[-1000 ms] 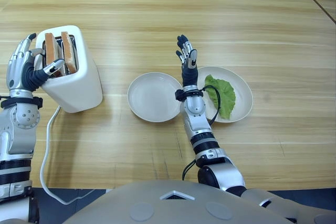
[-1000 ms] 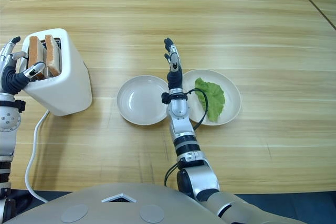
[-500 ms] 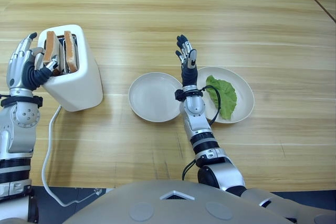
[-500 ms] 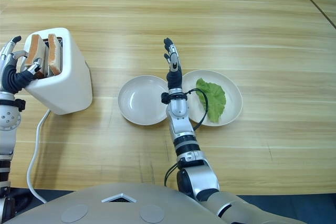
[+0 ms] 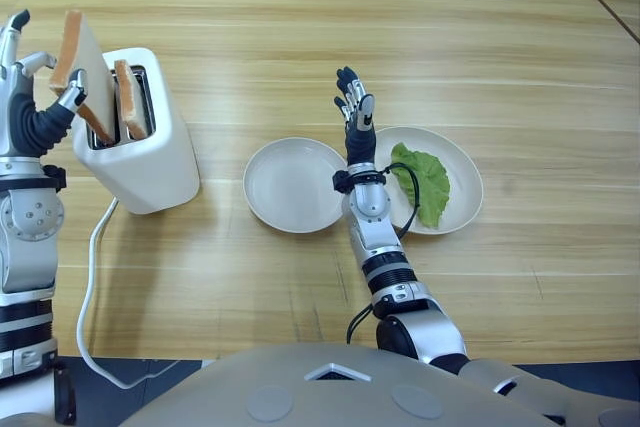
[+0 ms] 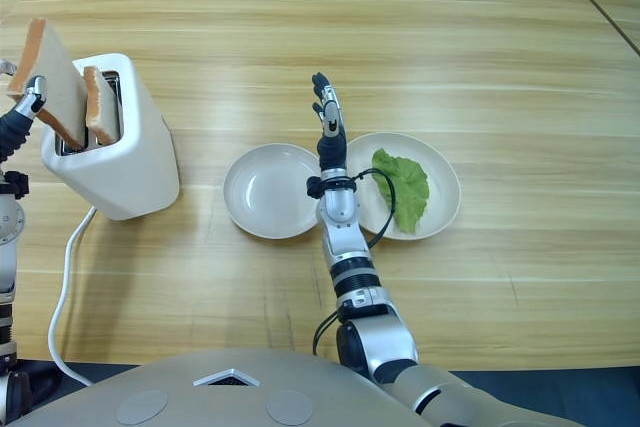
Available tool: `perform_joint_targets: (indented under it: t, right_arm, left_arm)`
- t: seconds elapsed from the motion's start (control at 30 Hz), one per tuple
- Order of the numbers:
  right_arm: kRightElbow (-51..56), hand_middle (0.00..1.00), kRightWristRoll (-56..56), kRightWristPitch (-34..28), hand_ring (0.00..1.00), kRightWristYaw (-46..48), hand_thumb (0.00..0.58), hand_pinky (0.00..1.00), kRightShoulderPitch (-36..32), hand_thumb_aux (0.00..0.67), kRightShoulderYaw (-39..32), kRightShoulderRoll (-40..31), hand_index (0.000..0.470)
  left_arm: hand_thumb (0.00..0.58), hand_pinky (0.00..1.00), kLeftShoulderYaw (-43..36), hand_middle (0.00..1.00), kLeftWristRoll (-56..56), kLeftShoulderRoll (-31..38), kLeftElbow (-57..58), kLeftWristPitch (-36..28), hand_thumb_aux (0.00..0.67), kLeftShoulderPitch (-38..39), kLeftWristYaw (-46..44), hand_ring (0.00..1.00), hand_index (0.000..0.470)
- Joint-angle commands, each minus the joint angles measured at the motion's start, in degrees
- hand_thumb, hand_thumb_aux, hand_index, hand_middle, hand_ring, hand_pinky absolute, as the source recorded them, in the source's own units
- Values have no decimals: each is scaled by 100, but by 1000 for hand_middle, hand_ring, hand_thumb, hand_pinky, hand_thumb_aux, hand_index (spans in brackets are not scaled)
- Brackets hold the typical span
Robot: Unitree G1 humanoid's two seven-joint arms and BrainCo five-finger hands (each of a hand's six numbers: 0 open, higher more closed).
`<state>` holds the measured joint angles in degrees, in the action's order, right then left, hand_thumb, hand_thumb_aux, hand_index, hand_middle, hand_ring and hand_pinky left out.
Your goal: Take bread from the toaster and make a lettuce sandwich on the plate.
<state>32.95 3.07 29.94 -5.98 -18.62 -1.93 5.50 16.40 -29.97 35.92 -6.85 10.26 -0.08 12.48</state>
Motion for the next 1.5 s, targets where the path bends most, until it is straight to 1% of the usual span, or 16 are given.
perform_joint_targets:
  t: [0.03, 0.33, 0.47, 0.6, 0.83, 1.03, 1.13, 1.23, 1.37, 1.5]
  right_arm:
    - [46, 0, -19, 7, 0, -32, 0, 0, -43, 0, 10, 108, 0]
    - [60, 0, -33, 31, 0, -48, 0, 0, -48, 0, -2, 137, 0]
    - [69, 0, -37, 35, 0, -51, 0, 0, -77, 0, -7, 143, 0]
    - [81, 0, -32, 49, 0, -71, 0, 0, -87, 0, -10, 159, 0]
    - [48, 0, -48, 51, 0, -80, 0, 0, -82, 0, 7, 148, 0]
    - [-107, 0, -123, 98, 0, -130, 0, 0, -94, 0, 97, 124, 0]
    - [-330, 0, -217, 185, 0, -192, 0, 0, -75, 0, 238, 78, 0]
    - [-665, 0, -351, 265, 0, -279, 0, 0, -60, 0, 485, -45, 0]
    - [-1147, 0, -532, 263, 0, -436, 0, 0, -97, 0, 972, -343, 0]
    - [-1398, 0, -581, 196, 0, -489, 0, 0, -131, 0, 1272, -616, 0]
  left_arm:
    - [580, 0, 3, 0, -28, 28, -49, -5, 670, -115, -63, 0, 470]
    - [580, 0, -20, 0, -159, 281, 146, -74, 670, -778, -134, 0, 470]
    - [580, 0, -178, 0, -151, 526, 613, 2, 670, -1357, -278, 0, 470]
    - [580, 0, -285, 0, 197, 599, 1027, 144, 670, -1784, -564, 0, 470]
    - [580, 0, -223, 0, 524, 602, 930, 268, 670, -2159, -721, 0, 470]
    - [580, 0, -207, 0, 1077, 565, 448, 199, 670, -2602, -1154, 0, 470]
    - [580, 0, -306, 0, 1440, 455, 75, 80, 670, -2712, -1498, 0, 470]
    - [580, 0, -563, 0, 1808, 227, -336, -124, 670, -2738, -1872, 0, 470]
    - [580, 0, -1282, 0, 2104, -353, -632, -394, 670, -2701, -2258, 0, 470]
    - [580, 0, -2088, 0, 2137, -1075, -319, -427, 670, -2494, -2470, 0, 470]
